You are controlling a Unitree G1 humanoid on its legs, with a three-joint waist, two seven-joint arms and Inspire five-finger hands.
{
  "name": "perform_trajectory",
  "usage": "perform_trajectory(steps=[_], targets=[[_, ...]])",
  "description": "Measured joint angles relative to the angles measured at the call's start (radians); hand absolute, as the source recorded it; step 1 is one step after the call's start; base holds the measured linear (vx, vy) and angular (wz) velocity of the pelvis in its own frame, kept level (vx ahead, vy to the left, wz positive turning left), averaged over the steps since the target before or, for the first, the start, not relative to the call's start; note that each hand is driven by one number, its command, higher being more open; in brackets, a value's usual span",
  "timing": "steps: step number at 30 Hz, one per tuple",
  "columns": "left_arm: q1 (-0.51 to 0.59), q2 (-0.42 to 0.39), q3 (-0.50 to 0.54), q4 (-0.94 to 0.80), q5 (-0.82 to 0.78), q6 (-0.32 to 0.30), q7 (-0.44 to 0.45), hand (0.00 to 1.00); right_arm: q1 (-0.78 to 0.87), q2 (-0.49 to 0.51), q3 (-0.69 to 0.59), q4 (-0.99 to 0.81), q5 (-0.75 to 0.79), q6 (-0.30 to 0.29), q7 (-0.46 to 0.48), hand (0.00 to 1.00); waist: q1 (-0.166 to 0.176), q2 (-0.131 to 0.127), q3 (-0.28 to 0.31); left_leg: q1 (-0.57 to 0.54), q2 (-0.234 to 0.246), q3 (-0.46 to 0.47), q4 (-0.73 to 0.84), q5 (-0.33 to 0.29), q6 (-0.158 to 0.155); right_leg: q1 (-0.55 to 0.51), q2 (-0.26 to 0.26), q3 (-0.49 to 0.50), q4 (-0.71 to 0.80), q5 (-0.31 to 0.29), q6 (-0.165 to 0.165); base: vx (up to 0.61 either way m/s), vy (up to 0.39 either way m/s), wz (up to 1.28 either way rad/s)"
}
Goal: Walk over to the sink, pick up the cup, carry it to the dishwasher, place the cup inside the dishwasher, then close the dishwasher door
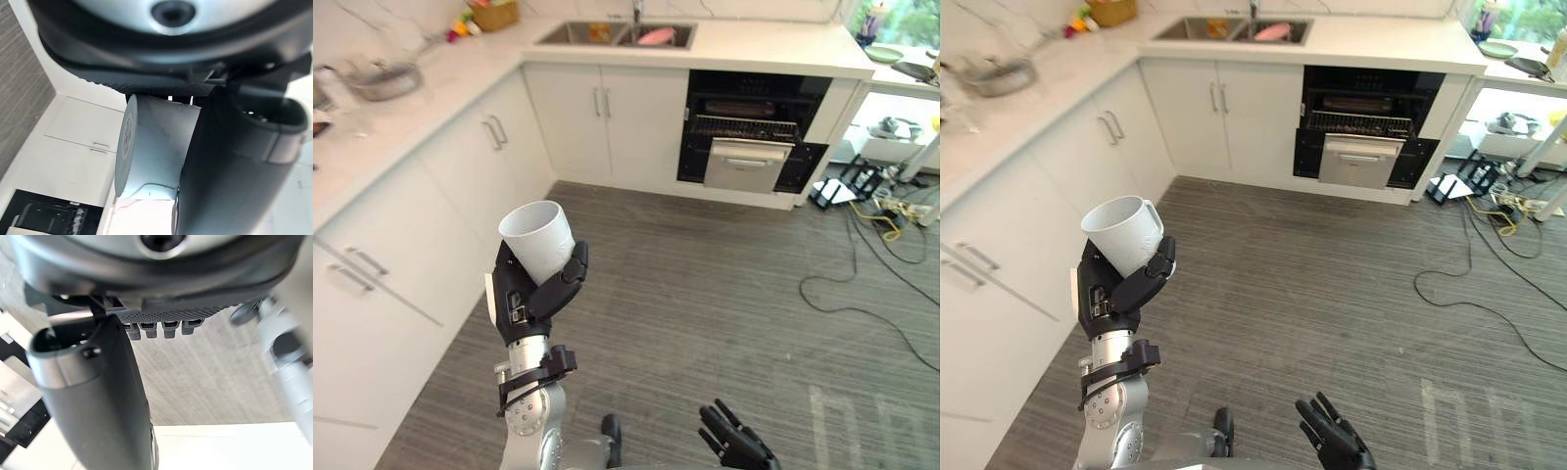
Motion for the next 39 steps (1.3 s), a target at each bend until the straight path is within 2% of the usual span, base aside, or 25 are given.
perform_trajectory(steps=[1,2,3,4,6,8,10,12,15,17,18,20,22,23,25,26,27,28,29,30,31,33,35,38,39], targets=[[0.007,0.026,-0.006,0.02,0.003,0.001,-0.003,0.0,0.033,0.016,-0.012,0.003,-0.002,-0.007,0.002,1.0,-0.008,-0.032,-0.03,-0.017,-0.045,0.022,-0.031,-0.037,-0.012,0.017,-0.006,-0.001,0.059,0.006,-0.006,0.49,0.181,-0.19],[0.033,0.02,-0.007,0.0,0.002,-0.004,0.0,0.0,0.062,-0.007,-0.015,-0.003,-0.002,-0.016,0.016,1.0,0.002,0.026,-0.059,0.011,-0.034,0.034,-0.204,0.096,0.041,0.019,0.052,-0.02,0.146,0.008,0.0,0.48,0.206,0.01],[0.038,0.029,-0.002,-0.001,0.002,-0.012,0.0,0.0,0.065,0.0,-0.023,0.011,-0.001,-0.019,0.01,1.0,-0.001,0.016,-0.082,0.018,-0.041,0.039,-0.193,0.035,0.052,0.019,0.052,-0.039,0.192,-0.009,0.002,0.47,0.15,0.23],[0.008,0.05,0.014,0.023,0.0,0.0,0.001,0.0,0.07,0.01,-0.053,0.034,-0.002,-0.016,-0.005,1.0,-0.012,-0.039,-0.099,0.049,-0.101,0.043,-0.197,-0.003,0.055,-0.018,0.006,-0.067,0.33,-0.013,0.013,0.45,0.131,0.38],[-0.006,0.036,0.028,0.023,-0.002,0.01,0.002,0.0,0.069,0.001,-0.113,0.043,-0.002,-0.018,-0.004,1.0,-0.02,-0.048,-0.092,0.118,-0.158,0.041,-0.232,-0.045,0.059,-0.134,-0.063,-0.122,0.614,0.114,0.109,0.42,0.148,0.24],[-0.023,0.022,0.011,-0.011,0.0,0.03,0.003,0.0,0.081,0.004,-0.167,0.022,-0.003,-0.028,-0.004,1.0,-0.03,-0.035,-0.042,0.263,-0.227,0.031,-0.326,-0.065,0.063,-0.332,-0.185,-0.207,1.011,0.125,0.005,0.39,0.171,0.09],[-0.024,0.006,-0.035,-0.032,0.011,0.04,0.017,0.0,0.104,0.014,-0.163,-0.011,-0.004,-0.042,0.001,1.0,-0.051,-0.001,-0.012,0.378,-0.218,-0.009,-0.392,-0.08,0.055,-0.464,-0.154,-0.228,1.072,0.059,-0.052,0.39,0.152,0.25],[-0.037,0.003,-0.077,-0.037,0.038,0.041,0.021,0.0,0.128,0.036,-0.147,-0.059,-0.002,-0.058,0.001,1.0,-0.067,0.013,-0.002,0.48,-0.199,-0.046,-0.438,-0.102,0.032,-0.563,-0.116,-0.255,0.987,-0.007,-0.039,0.49,0.09,0.37],[-0.075,-0.007,-0.128,-0.037,0.053,0.044,0.015,0.0,0.149,0.073,-0.124,-0.105,-0.003,-0.092,0.0,1.0,-0.091,0.015,-0.003,0.592,-0.157,-0.103,-0.461,-0.153,0.012,-0.644,-0.078,-0.333,0.571,-0.032,-0.044,0.53,-0.008,0.41],[-0.089,-0.022,-0.13,-0.037,0.061,0.041,0.003,0.0,0.153,0.082,-0.121,-0.105,-0.003,-0.094,-0.007,1.0,-0.092,0.017,-0.006,0.633,-0.134,-0.129,-0.459,-0.186,-0.022,-0.633,-0.033,-0.293,0.226,0.031,-0.05,0.68,-0.063,0.59],[-0.087,-0.035,-0.124,-0.032,0.059,0.034,0.002,0.0,0.157,0.074,-0.092,-0.105,-0.004,-0.09,-0.021,1.0,-0.091,0.015,-0.007,0.68,-0.122,-0.149,-0.451,-0.217,-0.075,-0.615,-0.014,-0.222,0.017,0.116,-0.052,0.68,-0.091,0.51],[-0.078,-0.039,-0.114,-0.027,0.058,0.029,0.002,0.0,0.158,0.061,-0.065,-0.105,-0.008,-0.078,-0.032,1.0,-0.092,0.009,-0.013,0.721,-0.114,-0.167,-0.435,-0.245,-0.119,-0.596,-0.012,-0.226,-0.025,0.2,-0.077,0.63,-0.084,0.36],[-0.046,-0.045,-0.11,-0.017,0.058,0.02,0.001,0.0,0.158,0.012,-0.03,-0.098,-0.017,-0.057,-0.048,1.0,-0.085,0.049,-0.033,0.77,-0.061,-0.167,-0.387,-0.263,-0.151,-0.573,-0.005,-0.305,0.058,0.345,-0.112,0.83,-0.103,0.13],[-0.043,-0.043,-0.108,-0.018,0.058,0.02,0.002,0.0,0.145,-0.005,-0.006,-0.098,-0.017,-0.04,-0.057,1.0,-0.085,0.06,-0.038,0.765,-0.043,-0.163,-0.337,-0.229,-0.17,-0.575,0.005,-0.315,0.127,0.281,-0.127,0.75,-0.097,0.01],[-0.043,-0.067,-0.106,-0.018,0.058,0.015,0.002,0.0,0.142,-0.045,0.034,-0.123,-0.009,-0.033,-0.059,1.0,-0.111,0.046,-0.022,0.789,-0.062,-0.164,-0.297,-0.102,-0.149,-0.627,-0.034,-0.364,0.356,0.163,-0.152,0.65,-0.176,0.0],[-0.029,-0.083,-0.108,-0.025,0.057,-0.001,0.002,0.0,0.153,-0.067,0.07,-0.168,-0.009,-0.016,-0.057,1.0,-0.113,0.075,-0.047,0.805,-0.054,-0.153,-0.237,-0.055,-0.135,-0.611,-0.004,-0.381,0.35,0.139,-0.154,0.67,-0.259,-0.14],[-0.021,-0.078,-0.115,-0.036,0.058,-0.007,0.001,0.0,0.17,-0.068,0.092,-0.189,-0.01,-0.007,-0.055,1.0,-0.118,0.063,-0.066,0.796,-0.065,-0.144,-0.183,-0.03,-0.138,-0.59,0.0,-0.398,0.304,0.128,-0.19,0.5,-0.218,-0.53],[-0.015,-0.101,-0.134,-0.03,0.059,-0.022,-0.001,0.0,0.187,-0.098,0.097,-0.197,-0.016,-0.005,-0.07,1.0,-0.112,0.116,-0.086,0.753,-0.021,-0.12,-0.027,0.023,-0.148,-0.535,0.058,-0.399,0.285,0.065,-0.196,0.56,-0.074,-0.63],[-0.015,-0.099,-0.141,-0.03,0.062,-0.023,-0.006,0.0,0.187,-0.102,0.083,-0.195,-0.015,0.014,-0.074,1.0,-0.111,0.148,-0.097,0.658,0.015,-0.107,0.162,0.158,-0.176,-0.487,0.099,-0.377,0.237,0.044,-0.203,0.6,-0.018,-0.59],[-0.022,-0.095,-0.149,-0.028,0.062,-0.023,-0.009,0.0,0.188,-0.094,0.086,-0.195,-0.015,0.011,-0.079,1.0,-0.114,0.151,-0.094,0.595,0.043,-0.101,0.274,0.161,-0.164,-0.46,0.113,-0.371,0.21,0.033,-0.215,0.57,0.014,-0.4],[-0.037,-0.1,-0.156,-0.029,0.07,-0.024,-0.013,0.0,0.184,-0.076,0.088,-0.193,-0.014,-0.004,-0.09,1.0,-0.105,0.149,-0.067,0.477,0.103,-0.078,0.48,0.078,-0.112,-0.383,0.14,-0.345,0.155,0.028,-0.224,0.5,-0.051,-0.53],[-0.033,-0.098,-0.161,-0.027,0.07,-0.025,-0.013,0.0,0.182,-0.071,0.096,-0.166,-0.013,-0.025,-0.097,1.0,-0.069,0.12,-0.034,0.32,0.139,-0.084,0.62,-0.032,-0.106,-0.275,0.163,-0.269,0.085,0.022,-0.231,0.44,-0.042,-0.97],[-0.04,-0.066,-0.157,-0.029,0.069,-0.032,-0.013,0.0,0.18,-0.068,0.096,-0.164,0.009,-0.07,-0.097,1.0,-0.044,0.096,-0.023,0.171,0.139,-0.083,0.489,-0.156,-0.111,-0.164,0.153,-0.144,0.016,0.028,-0.213,0.4,0.038,-1.35],[-0.051,-0.06,-0.167,-0.041,0.068,-0.039,-0.018,0.0,0.16,-0.056,0.104,-0.232,0.027,-0.119,-0.097,1.0,-0.042,0.078,-0.024,0.142,0.106,-0.101,0.127,-0.206,-0.121,-0.112,0.126,0.007,0.006,0.007,-0.182,0.51,0.215,-1.59],[-0.051,-0.057,-0.191,-0.067,0.068,-0.039,-0.012,0.0,0.154,-0.054,0.119,-0.293,0.03,-0.149,-0.097,1.0,-0.036,0.074,-0.025,0.137,0.071,-0.189,-0.043,-0.19,-0.137,-0.111,0.117,0.091,0.017,-0.01,-0.164,0.45,0.313,-2.08]])
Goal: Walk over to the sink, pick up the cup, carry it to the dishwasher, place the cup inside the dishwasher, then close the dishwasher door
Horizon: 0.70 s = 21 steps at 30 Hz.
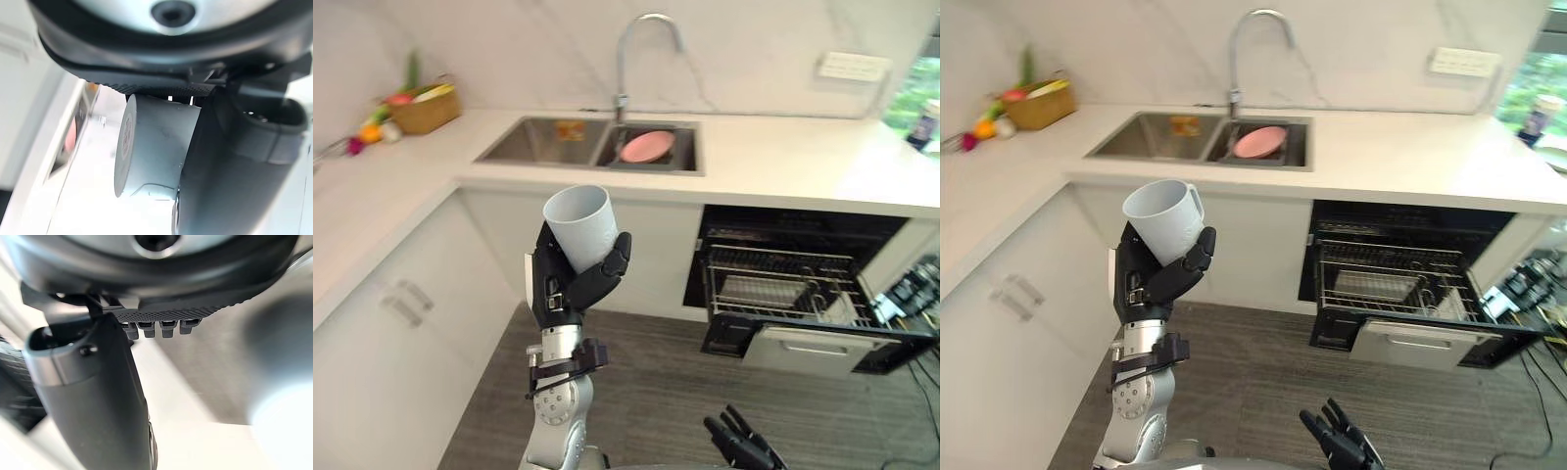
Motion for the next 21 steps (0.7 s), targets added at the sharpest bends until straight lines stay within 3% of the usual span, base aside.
perform_trajectory(steps=[1,2,3,6,7,8,9,10,11,13,14,15,17,19,21], targets=[[-0.007,0.008,-0.039,-0.024,0.002,0.001,0.014,0.0,-0.005,0.01,0.004,-0.066,0.006,-0.022,-0.001,1.0,0.011,-0.002,0.0,-0.002,-0.021,-0.091,-0.105,0.048,-0.022,-0.001,-0.001,0.083,0.023,-0.03,0.022,0.45,0.336,-2.12],[-0.009,0.014,-0.057,-0.032,0.005,0.001,0.024,0.0,-0.007,0.014,0.013,-0.101,0.008,-0.031,-0.005,1.0,0.011,-0.004,-0.002,0.005,-0.032,-0.117,-0.123,0.108,-0.029,-0.002,0.0,0.121,0.043,-0.053,0.036,0.53,0.421,-2.04],[-0.015,0.049,-0.097,-0.04,0.012,0.005,0.033,0.0,-0.002,0.049,0.037,-0.166,0.01,-0.045,-0.044,1.0,-0.017,-0.051,-0.032,0.04,-0.052,-0.069,-0.135,0.132,-0.045,-0.012,-0.034,0.194,0.102,-0.113,0.078,0.44,0.345,-1.31],[-0.038,0.06,-0.111,-0.04,0.034,0.004,0.043,0.0,0.02,0.094,0.067,-0.237,0.009,-0.052,-0.097,1.0,-0.039,-0.099,-0.055,0.057,-0.063,0.001,-0.141,0.113,-0.016,-0.044,-0.069,0.21,0.145,-0.115,0.129,0.3,0.262,-0.88],[-0.049,0.06,-0.104,-0.04,0.042,0.002,0.069,0.0,0.041,0.116,0.083,-0.291,0.007,-0.052,-0.12,1.0,-0.039,-0.11,-0.059,0.089,-0.059,0.048,-0.156,0.096,-0.007,-0.075,-0.078,0.176,0.207,-0.115,0.171,0.27,0.266,-1.22],[-0.057,0.06,-0.082,-0.04,0.072,0.0,0.114,0.0,0.062,0.135,0.103,-0.351,0.003,-0.054,-0.133,1.0,-0.032,-0.11,-0.059,0.149,-0.052,0.114,-0.198,0.082,0.002,-0.133,-0.09,0.097,0.336,-0.115,0.236,0.23,0.232,-1.44],[-0.06,0.06,-0.066,-0.04,0.093,0.001,0.142,0.0,0.068,0.141,0.114,-0.373,-0.004,-0.054,-0.135,1.0,-0.028,-0.111,-0.058,0.185,-0.05,0.151,-0.224,0.079,0.006,-0.17,-0.104,0.044,0.411,-0.108,0.265,0.1,0.142,-1.66],[-0.069,0.059,-0.036,-0.04,0.119,0.001,0.182,0.0,0.075,0.148,0.134,-0.409,-0.02,-0.053,-0.134,1.0,-0.026,-0.109,-0.056,0.252,-0.047,0.22,-0.261,0.074,0.011,-0.225,-0.157,-0.081,0.537,-0.104,0.275,0.04,0.127,-1.58],[-0.08,0.06,-0.011,-0.04,0.132,0.001,0.201,0.0,0.093,0.149,0.149,-0.443,-0.036,-0.053,-0.134,1.0,-0.029,-0.104,-0.053,0.309,-0.035,0.272,-0.283,0.064,0.009,-0.256,-0.218,-0.196,0.601,-0.106,0.266,0.03,0.125,-1.42],[-0.085,0.062,0.037,-0.044,0.141,0.001,0.202,0.0,0.108,0.15,0.159,-0.483,-0.056,-0.053,-0.132,1.0,-0.042,-0.103,-0.057,0.357,-0.008,0.336,-0.297,0.051,-0.005,-0.271,-0.288,-0.322,0.558,-0.088,0.234,0.0,0.076,-1.13],[-0.083,0.07,0.082,-0.05,0.146,0.001,0.194,0.0,0.105,0.15,0.16,-0.521,-0.057,-0.054,-0.132,1.0,-0.045,-0.115,-0.064,0.372,-0.005,0.364,-0.299,0.042,-0.019,-0.272,-0.319,-0.385,0.425,0.001,0.197,0.02,0.017,-1.04],[-0.08,0.076,0.101,-0.05,0.146,0.001,0.189,0.0,0.099,0.148,0.156,-0.534,-0.059,-0.055,-0.132,1.0,-0.049,-0.115,-0.067,0.372,-0.003,0.371,-0.3,0.037,-0.026,-0.259,-0.312,-0.402,0.387,-0.004,0.197,0.06,-0.033,-1.01],[-0.073,0.082,0.162,-0.05,0.146,0.015,0.171,0.0,0.065,0.121,0.122,-0.596,-0.075,-0.056,-0.133,1.0,-0.045,-0.109,-0.069,0.362,0.019,0.399,-0.324,0.046,-0.036,-0.164,-0.256,-0.41,0.102,0.005,0.183,0.03,-0.096,-0.93],[-0.06,0.072,0.19,-0.044,0.136,0.046,0.154,0.0,0.026,0.087,0.086,-0.614,-0.075,-0.055,-0.133,1.0,-0.049,-0.076,-0.055,0.36,0.037,0.392,-0.333,0.057,-0.035,-0.127,-0.21,-0.381,-0.038,0.1,0.175,-0.01,-0.063,-0.83],[-0.055,0.071,0.203,-0.044,0.124,0.06,0.146,0.0,-0.009,0.061,0.061,-0.637,-0.076,-0.052,-0.132,1.0,-0.047,-0.067,-0.049,0.36,0.04,0.384,-0.354,0.057,-0.043,-0.128,-0.194,-0.34,-0.096,0.137,0.172,-0.03,-0.022,-0.71]])
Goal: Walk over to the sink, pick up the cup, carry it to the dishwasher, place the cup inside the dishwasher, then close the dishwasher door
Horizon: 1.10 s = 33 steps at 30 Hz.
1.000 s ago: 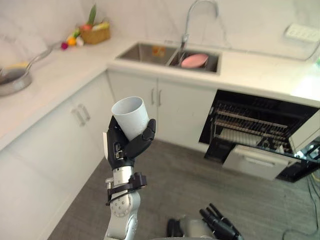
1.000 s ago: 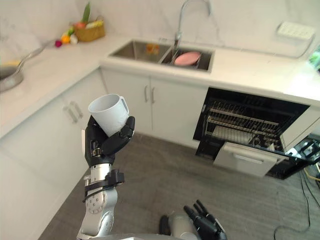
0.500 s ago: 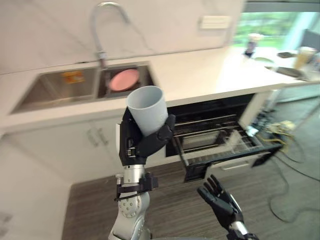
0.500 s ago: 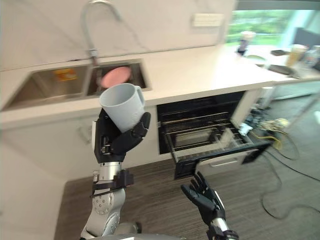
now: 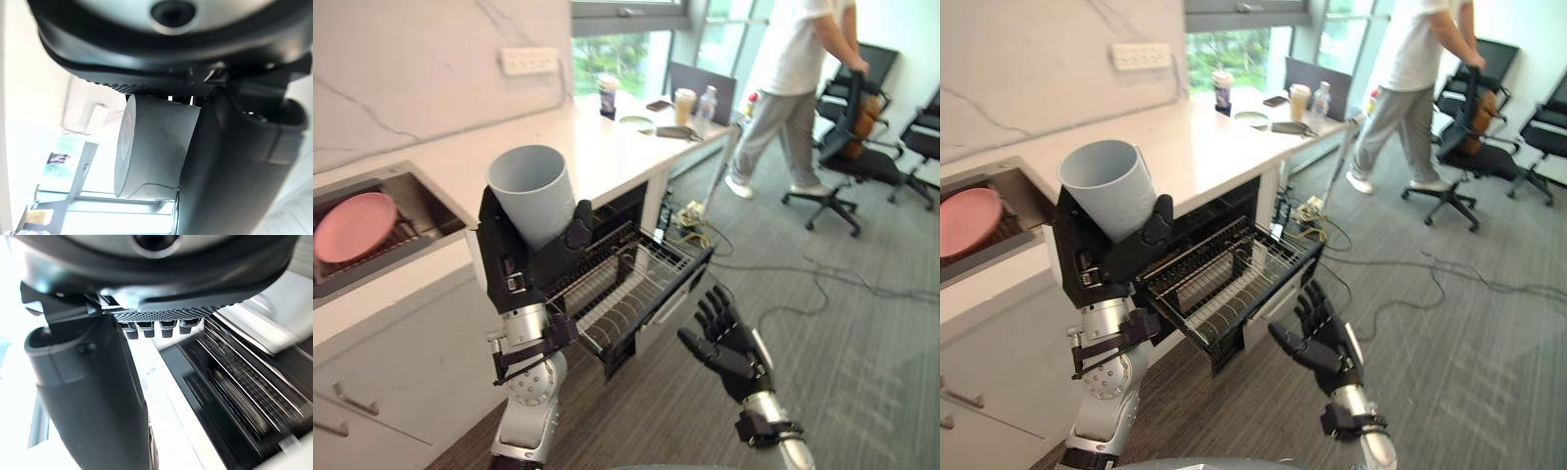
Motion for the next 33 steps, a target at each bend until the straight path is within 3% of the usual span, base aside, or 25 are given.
perform_trajectory(steps=[5,7,8,9,10,11,12,13,15,16,17,18,19,23,27,29,30,31,33], targets=[[0.025,-0.007,0.004,-0.002,0.005,0.018,-0.023,0.0,-0.02,-0.047,-0.027,-0.05,0.002,0.025,0.011,1.0,-0.019,0.008,0.006,0.0,-0.007,0.021,-0.002,0.001,0.0,0.028,0.001,0.026,-0.089,0.055,0.008,-0.05,0.011,-0.13],[0.056,-0.012,0.016,-0.015,0.008,0.018,-0.013,0.0,-0.039,-0.062,-0.013,-0.055,0.003,0.048,0.035,1.0,-0.017,0.027,0.018,-0.02,0.026,0.024,0.059,-0.033,-0.016,0.033,0.022,0.022,-0.079,0.046,-0.001,-0.04,-0.075,-0.08],[0.092,-0.013,0.024,-0.033,0.008,0.018,-0.002,0.0,-0.047,-0.074,0.009,-0.071,0.004,0.06,0.04,1.0,-0.006,0.045,0.031,-0.051,0.073,0.018,0.179,-0.075,-0.04,0.033,0.039,0.021,-0.055,0.016,-0.023,-0.01,-0.065,-0.02],[0.11,-0.013,0.026,-0.033,0.007,0.019,-0.001,0.0,-0.049,-0.078,0.02,-0.079,0.006,0.061,0.046,1.0,0.003,0.054,0.043,-0.118,0.122,-0.007,0.348,-0.088,-0.049,0.036,0.052,0.015,-0.045,0.001,-0.023,-0.02,-0.101,0.03],[0.144,-0.018,0.027,-0.032,0.007,0.02,-0.001,0.0,-0.051,-0.094,0.034,-0.09,0.006,0.066,0.053,1.0,0.009,0.076,0.056,-0.209,0.177,-0.05,0.548,-0.058,-0.032,0.054,0.07,0.008,-0.047,-0.005,-0.035,-0.01,-0.098,0.14],[0.168,-0.03,0.038,-0.031,0.007,0.02,0.0,0.0,-0.056,-0.106,0.041,-0.1,0.006,0.066,0.06,1.0,0.012,0.088,0.065,-0.256,0.197,-0.087,0.65,-0.024,-0.037,0.074,0.078,0.008,-0.05,-0.008,-0.048,0.03,-0.08,0.07],[0.19,-0.038,0.041,-0.027,0.007,0.02,0.0,0.0,-0.059,-0.112,0.041,-0.105,0.007,0.065,0.066,1.0,0.019,0.091,0.07,-0.273,0.189,-0.109,0.67,-0.021,-0.051,0.083,0.071,0.011,-0.054,-0.009,-0.05,0.09,-0.003,0.02],[0.205,-0.042,0.038,-0.026,0.007,0.02,0.0,0.0,-0.059,-0.112,0.037,-0.113,0.008,0.065,0.066,1.0,0.026,0.092,0.068,-0.269,0.155,-0.117,0.598,-0.057,-0.053,0.089,0.052,0.015,-0.055,-0.01,-0.052,0.13,0.041,0.04],[0.207,-0.046,0.034,-0.026,0.022,0.016,-0.004,0.0,-0.073,-0.112,0.021,-0.121,0.035,0.064,0.066,1.0,0.027,0.088,0.07,-0.261,0.065,-0.119,0.363,-0.078,-0.039,0.081,-0.001,0.008,-0.054,-0.005,-0.04,0.12,0.051,0.13],[0.205,-0.052,0.032,-0.027,0.039,0.012,-0.008,0.0,-0.082,-0.115,0.009,-0.128,0.047,0.064,0.066,1.0,0.025,0.095,0.067,-0.246,0.016,-0.125,0.158,-0.03,-0.038,0.075,-0.023,-0.002,-0.055,0.002,-0.017,0.12,0.091,0.1],[0.205,-0.052,0.025,-0.027,0.046,0.007,-0.01,0.0,-0.082,-0.117,0.001,-0.135,0.056,0.064,0.064,1.0,0.028,0.102,0.061,-0.21,-0.014,-0.138,0.055,0.131,-0.019,0.077,-0.033,-0.001,-0.057,-0.003,-0.004,0.14,0.103,0.13],[0.199,-0.049,0.025,-0.027,0.047,0.005,-0.01,0.0,-0.082,-0.112,0.0,-0.141,0.056,0.064,0.063,1.0,0.027,0.1,0.059,-0.201,-0.029,-0.142,0.03,0.151,0.026,0.082,-0.041,-0.005,-0.06,-0.007,0.006,0.17,0.136,0.24],[0.179,-0.045,0.024,-0.027,0.046,0.005,-0.011,0.0,-0.08,-0.106,0.001,-0.167,0.056,0.064,0.058,1.0,0.022,0.092,0.063,-0.203,-0.046,-0.154,0.021,0.157,0.029,0.084,-0.055,-0.022,-0.066,-0.008,0.014,0.12,0.114,0.27],[0.148,-0.032,0.021,-0.026,0.047,0.007,0.002,0.0,-0.101,-0.105,0.029,-0.205,0.053,0.063,0.04,1.0,0.031,0.061,0.057,-0.182,-0.08,-0.144,-0.02,0.158,0.043,0.095,-0.08,-0.023,-0.1,-0.001,0.037,0.06,0.063,0.03],[0.1,-0.032,0.004,-0.026,0.056,0.016,0.001,0.0,-0.109,-0.106,0.015,-0.207,0.066,0.063,0.034,1.0,0.024,0.051,0.044,-0.172,-0.119,-0.16,-0.034,0.142,0.056,0.097,-0.113,-0.045,-0.071,-0.028,0.064,0.04,0.065,0.17],[0.072,-0.039,-0.017,-0.019,0.057,0.018,0.001,0.0,-0.11,-0.111,0.011,-0.206,0.065,0.072,0.031,1.0,0.011,0.055,0.042,-0.171,-0.123,-0.175,-0.037,0.136,0.063,0.044,-0.125,-0.067,0.057,-0.054,0.076,0.03,0.056,0.17],[0.058,-0.046,-0.029,-0.01,0.074,0.019,0.002,0.0,-0.113,-0.11,0.013,-0.206,0.065,0.085,0.031,1.0,0.007,0.061,0.039,-0.162,-0.116,-0.178,-0.043,0.137,0.062,-0.021,-0.132,-0.09,0.192,-0.059,0.072,0.02,0.108,-0.01],[0.045,-0.042,-0.039,0.003,0.092,0.019,0.006,0.0,-0.12,-0.105,0.018,-0.206,0.065,0.094,0.032,1.0,0.001,0.05,0.047,-0.136,-0.116,-0.176,-0.051,0.135,0.075,-0.078,-0.155,-0.107,0.341,-0.061,0.066,0.02,0.121,-0.02],[0.037,-0.03,-0.062,0.042,0.126,0.026,0.02,0.0,-0.125,-0.096,0.027,-0.205,0.067,0.098,0.042,1.0,-0.015,0.035,0.05,-0.098,-0.116,-0.173,-0.053,0.13,0.094,-0.093,-0.183,-0.11,0.413,-0.074,0.043,0.05,0.089,0.01]])
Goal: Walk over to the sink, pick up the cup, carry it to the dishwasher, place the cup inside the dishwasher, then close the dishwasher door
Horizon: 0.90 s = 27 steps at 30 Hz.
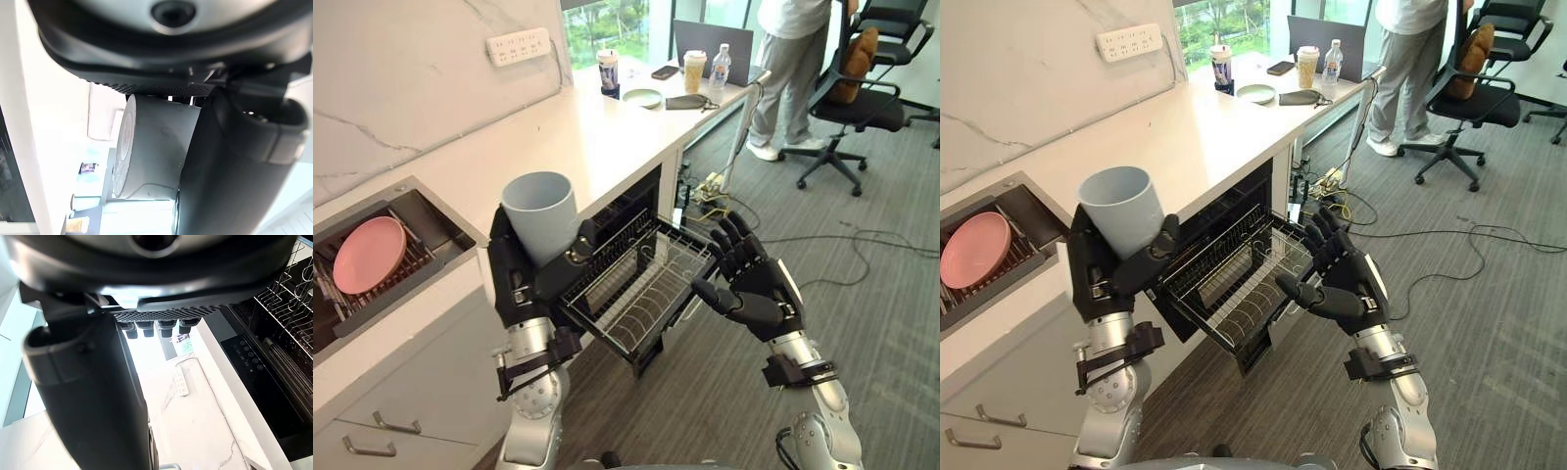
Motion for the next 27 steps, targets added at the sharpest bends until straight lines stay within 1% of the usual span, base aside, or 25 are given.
perform_trajectory(steps=[2,3,4,5,6,7,8,11,14,17,19,22,27], targets=[[-0.005,0.029,0.0,0.018,0.021,0.01,0.016,0.0,-0.025,0.007,0.037,-0.003,0.007,-0.001,0.023,1.0,-0.006,-0.021,-0.015,-0.01,0.003,0.01,0.002,-0.009,-0.006,-0.006,0.004,-0.017,-0.149,0.003,-0.003,0.06,0.034,-0.11],[-0.012,0.043,0.001,0.027,0.037,0.023,0.031,0.0,-0.032,0.01,0.061,-0.009,0.007,-0.001,0.035,1.0,-0.005,-0.031,-0.017,-0.018,0.005,0.014,0.006,-0.013,-0.012,-0.004,0.014,-0.019,-0.263,0.022,0.007,0.04,-0.013,-0.14],[-0.013,0.049,0.0,0.036,0.041,0.028,0.043,0.0,-0.032,0.01,0.073,-0.014,0.006,0.0,0.04,1.0,-0.003,-0.038,-0.02,-0.02,0.006,0.017,0.01,-0.014,-0.015,0.0,0.019,-0.016,-0.312,0.049,0.008,0.07,-0.042,-0.12],[-0.014,0.063,0.001,0.056,0.063,0.04,0.07,0.0,-0.032,0.012,0.097,-0.027,0.006,0.0,0.049,1.0,-0.003,-0.046,-0.023,-0.026,0.001,0.019,0.027,-0.026,-0.024,0.009,0.025,-0.008,-0.371,0.13,0.0,0.07,-0.063,-0.05],[-0.015,0.07,0.001,0.064,0.07,0.05,0.082,0.0,-0.032,0.013,0.106,-0.035,0.006,0.0,0.052,1.0,-0.003,-0.054,-0.023,-0.027,-0.005,0.018,0.04,-0.034,-0.028,0.015,0.024,-0.001,-0.387,0.167,0.01,0.11,-0.15,-0.04],[-0.017,0.056,0.0,0.097,0.093,0.064,0.097,0.0,-0.032,0.009,0.11,-0.044,0.007,0.0,0.055,1.0,0.002,-0.039,-0.024,-0.029,0.009,0.016,0.059,-0.05,-0.041,0.042,0.039,-0.008,-0.424,0.169,0.017,0.12,-0.154,0.03],[-0.018,0.047,-0.004,0.111,0.122,0.077,0.107,0.0,-0.034,0.008,0.109,-0.052,0.014,0.0,0.05,1.0,0.003,-0.031,-0.028,-0.032,0.025,0.009,0.065,-0.054,-0.046,0.062,0.055,-0.021,-0.464,0.181,0.008,0.12,-0.145,0.02],[-0.026,0.03,-0.034,0.122,0.194,0.099,0.133,0.0,-0.058,-0.001,0.108,-0.09,0.043,0.0,0.032,1.0,0.012,-0.032,-0.03,-0.042,0.056,0.009,0.077,-0.064,-0.066,0.083,0.092,-0.026,-0.525,0.2,-0.009,0.08,-0.111,-0.05],[-0.035,0.024,-0.054,0.123,0.249,0.112,0.142,0.0,-0.095,-0.001,0.119,-0.126,0.055,0.0,0.023,1.0,0.012,-0.032,-0.032,-0.042,0.072,0.02,0.08,-0.072,-0.077,0.088,0.112,-0.017,-0.548,0.207,-0.016,0.06,-0.075,-0.14],[-0.057,0.021,-0.063,0.124,0.311,0.113,0.16,0.0,-0.107,-0.001,0.134,-0.151,0.056,0.0,0.019,1.0,0.014,-0.032,-0.033,-0.038,0.074,0.029,0.075,-0.074,-0.078,0.09,0.116,-0.008,-0.559,0.211,-0.017,0.03,-0.028,-0.1],[-0.072,0.022,-0.075,0.124,0.322,0.113,0.176,0.0,-0.11,-0.001,0.144,-0.151,0.056,0.004,0.018,1.0,0.016,-0.031,-0.033,-0.032,0.071,0.034,0.067,-0.074,-0.078,0.094,0.118,-0.003,-0.566,0.216,-0.016,0.0,-0.006,-0.08],[-0.077,0.022,-0.086,0.124,0.343,0.11,0.201,0.0,-0.111,-0.001,0.153,-0.151,0.056,0.029,-0.011,1.0,0.018,-0.031,-0.037,-0.019,0.064,0.04,0.057,-0.074,-0.076,0.104,0.115,0.002,-0.576,0.222,-0.014,-0.02,0.007,-0.04],[-0.077,0.023,-0.115,0.127,0.354,0.11,0.232,0.0,-0.111,-0.001,0.181,-0.151,0.019,0.035,-0.06,1.0,0.018,-0.03,-0.043,-0.013,0.057,0.043,0.042,-0.067,-0.07,0.104,0.109,0.005,-0.576,0.223,-0.012,-0.04,-0.001,-0.01]])
